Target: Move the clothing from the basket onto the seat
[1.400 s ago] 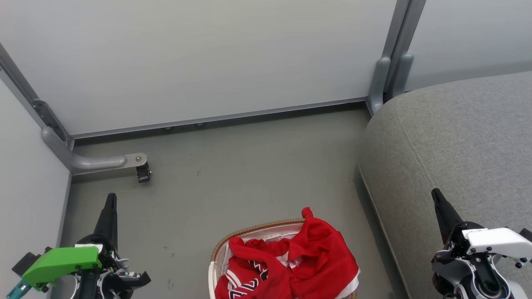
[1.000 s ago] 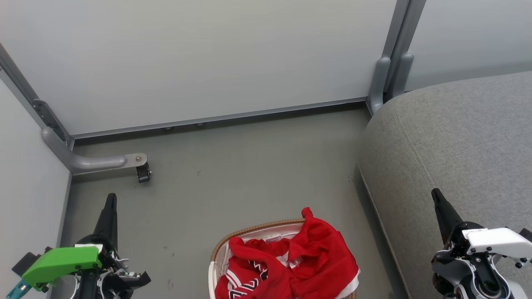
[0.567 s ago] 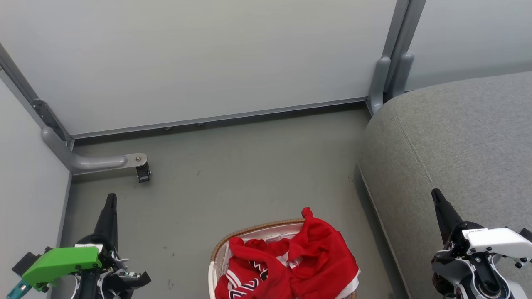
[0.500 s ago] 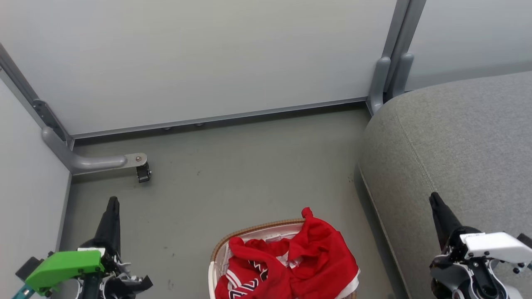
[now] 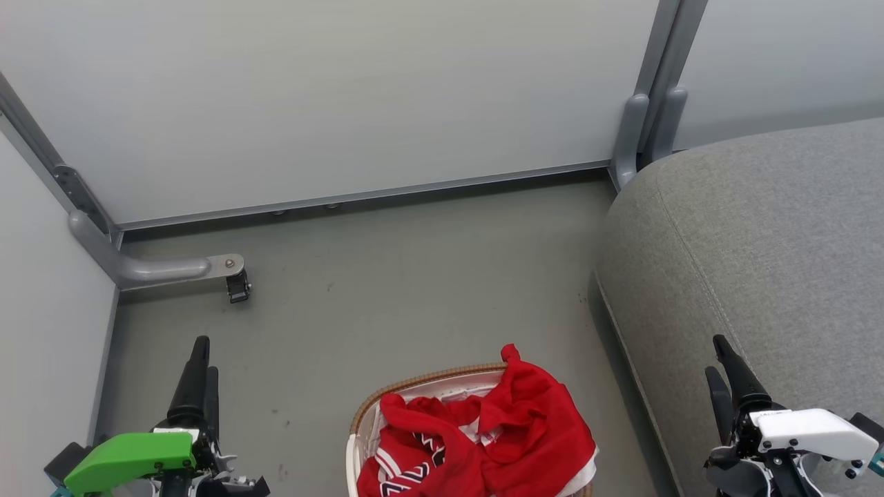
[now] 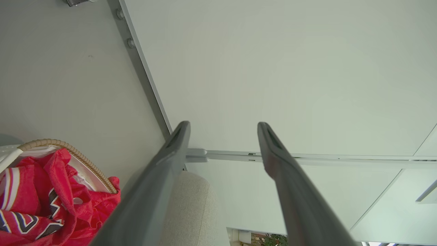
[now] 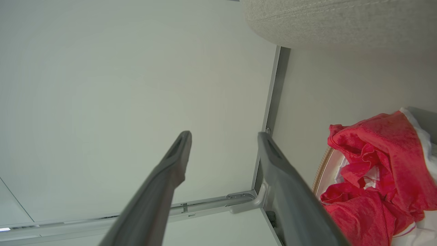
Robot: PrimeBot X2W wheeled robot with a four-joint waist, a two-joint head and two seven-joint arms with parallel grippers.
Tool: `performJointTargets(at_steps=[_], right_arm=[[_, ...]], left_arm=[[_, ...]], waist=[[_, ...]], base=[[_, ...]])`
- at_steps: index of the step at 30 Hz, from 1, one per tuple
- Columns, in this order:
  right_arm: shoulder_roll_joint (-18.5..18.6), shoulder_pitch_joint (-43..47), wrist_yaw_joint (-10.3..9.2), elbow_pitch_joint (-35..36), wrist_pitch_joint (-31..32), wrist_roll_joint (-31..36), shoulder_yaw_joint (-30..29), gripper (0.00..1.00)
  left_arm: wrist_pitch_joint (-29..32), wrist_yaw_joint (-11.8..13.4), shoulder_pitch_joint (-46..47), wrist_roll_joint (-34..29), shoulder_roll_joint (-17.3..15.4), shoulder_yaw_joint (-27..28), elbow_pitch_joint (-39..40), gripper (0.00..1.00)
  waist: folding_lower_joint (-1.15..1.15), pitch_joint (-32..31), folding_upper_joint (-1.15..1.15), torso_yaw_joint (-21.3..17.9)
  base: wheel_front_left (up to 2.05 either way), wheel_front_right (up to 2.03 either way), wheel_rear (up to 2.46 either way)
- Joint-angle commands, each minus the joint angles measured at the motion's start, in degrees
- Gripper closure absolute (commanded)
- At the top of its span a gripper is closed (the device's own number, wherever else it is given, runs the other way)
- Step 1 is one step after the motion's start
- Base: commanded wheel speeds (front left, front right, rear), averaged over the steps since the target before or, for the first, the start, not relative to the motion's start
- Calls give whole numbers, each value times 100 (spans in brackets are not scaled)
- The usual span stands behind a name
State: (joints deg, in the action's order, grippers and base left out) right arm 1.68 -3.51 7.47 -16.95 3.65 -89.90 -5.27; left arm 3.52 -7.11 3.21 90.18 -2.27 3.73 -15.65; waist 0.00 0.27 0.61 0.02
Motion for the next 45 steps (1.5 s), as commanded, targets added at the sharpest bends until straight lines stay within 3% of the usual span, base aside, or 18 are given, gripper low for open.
performJointTargets(at_steps=[1, 4, 5, 16, 28, 45], right_arm=[[53, -70, 1, 99, -72, 132, -3, 0], [59, -74, 2, 111, -187, 498, -52, 0], [64, -98, 2, 137, -291, 949, -124, 0], [75, -96, 2, 403, -508, 2015, -238, 0], [86, -24, 2, 604, -759, 3321, 40, 0], [99, 22, 2, 526, -1061, 4598, 253, 0]], left_arm=[[-62, -16, 32, -133, -22, -31, 144, 0], [-176, -18, 2, -386, -25, -83, 241, 0], [-280, -20, -19, -690, -28, -103, 328, 0], [-496, -17, -48, -1607, -35, -138, 525, 0], [-745, 209, -105, -3079, -43, -329, 803, 0], [-1045, 369, -298, -4785, -53, -490, 828, 0]], waist=[[0, 2, -6, 1], [0, 8, -8, 4], [0, 14, -10, 7], [0, 29, -15, 20], [0, 54, -21, 35], [0, 65, -29, 59]], base=[[0, 0, 0], [0, 0, 0], [0, 0, 0], [0, 0, 0], [0, 0, 0], [0, 0, 0]])
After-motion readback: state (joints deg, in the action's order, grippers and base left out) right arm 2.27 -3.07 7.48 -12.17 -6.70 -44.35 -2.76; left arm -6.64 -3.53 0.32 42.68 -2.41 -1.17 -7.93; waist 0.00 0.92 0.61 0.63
